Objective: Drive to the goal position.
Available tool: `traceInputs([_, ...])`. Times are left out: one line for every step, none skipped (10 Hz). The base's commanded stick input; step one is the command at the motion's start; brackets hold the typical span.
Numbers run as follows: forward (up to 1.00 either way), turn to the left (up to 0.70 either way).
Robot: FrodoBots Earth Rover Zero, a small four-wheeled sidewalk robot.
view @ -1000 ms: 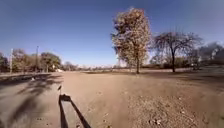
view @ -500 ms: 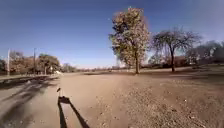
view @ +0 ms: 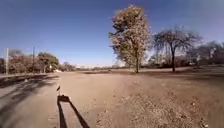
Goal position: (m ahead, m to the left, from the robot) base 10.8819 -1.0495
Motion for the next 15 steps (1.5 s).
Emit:
traceInputs([0.5,0.0])
traceInputs([0.5,0.0])
traceInputs([0.5,0.0])
traceInputs([0.5,0.0])
traceInputs([0.5,0.0])
traceInputs([0.5,0.0])
traceInputs([0.5,0.0])
traceInputs([0.5,0.0])
traceInputs([0.5,0.0])
traceInputs([0.5,0.0])
traceInputs([0.5,0.0])
traceInputs([0.5,0.0])
traceInputs([0.5,0.0])
traceInputs([0.5,0.0])
traceInputs([0.5,0.0])
